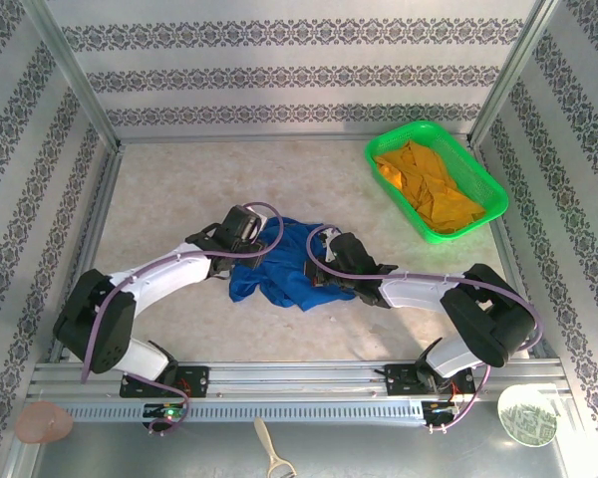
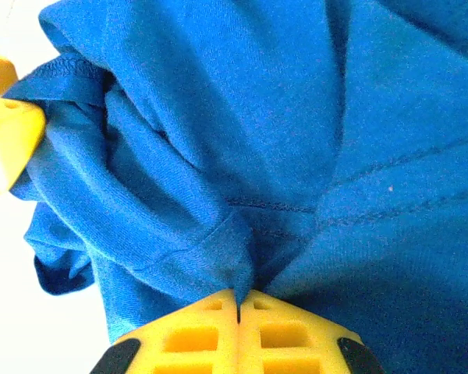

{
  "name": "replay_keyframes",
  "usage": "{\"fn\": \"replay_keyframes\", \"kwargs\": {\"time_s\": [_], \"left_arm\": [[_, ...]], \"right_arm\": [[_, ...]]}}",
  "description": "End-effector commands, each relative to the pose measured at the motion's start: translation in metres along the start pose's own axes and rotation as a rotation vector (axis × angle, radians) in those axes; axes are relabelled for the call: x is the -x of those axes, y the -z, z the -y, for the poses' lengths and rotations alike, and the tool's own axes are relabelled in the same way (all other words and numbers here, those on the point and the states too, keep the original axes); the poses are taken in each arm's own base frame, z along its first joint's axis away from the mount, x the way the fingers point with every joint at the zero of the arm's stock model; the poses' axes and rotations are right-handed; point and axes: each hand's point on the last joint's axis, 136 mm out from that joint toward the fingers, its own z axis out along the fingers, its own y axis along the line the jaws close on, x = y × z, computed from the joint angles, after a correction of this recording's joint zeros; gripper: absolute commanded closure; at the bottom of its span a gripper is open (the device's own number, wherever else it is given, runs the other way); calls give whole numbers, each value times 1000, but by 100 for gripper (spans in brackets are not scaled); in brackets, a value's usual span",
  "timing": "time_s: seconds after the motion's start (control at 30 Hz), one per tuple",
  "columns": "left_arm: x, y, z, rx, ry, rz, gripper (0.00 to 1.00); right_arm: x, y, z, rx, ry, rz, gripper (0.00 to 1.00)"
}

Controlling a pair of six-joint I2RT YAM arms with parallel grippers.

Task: Fold the inside-out t-shirt

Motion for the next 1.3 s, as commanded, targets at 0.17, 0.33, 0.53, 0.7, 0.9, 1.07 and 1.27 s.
{"fn": "replay_keyframes", "kwargs": {"time_s": [0.17,0.33,0.53,0.7,0.9,1.07,1.27], "left_arm": [[34,15,9,-35,8,46,100],[113,101,4,-247,211,255,100],[178,195,-22,-549,436,499,100],[186,201,-37,-640,533,570,100],[163,162,-37,-642,599,533,100],[181,181,-39,-670,603,595,100],[239,253,-50,-749,612,789,100]], "right_arm": [[17,4,-17,37,12,38,100],[61,28,-34,66,34,113,100],[133,96,-58,107,41,325,100],[142,118,-56,70,59,376,100],[115,101,-32,45,8,331,100],[125,108,-35,44,27,343,100],[176,159,-81,112,126,451,100]]}}
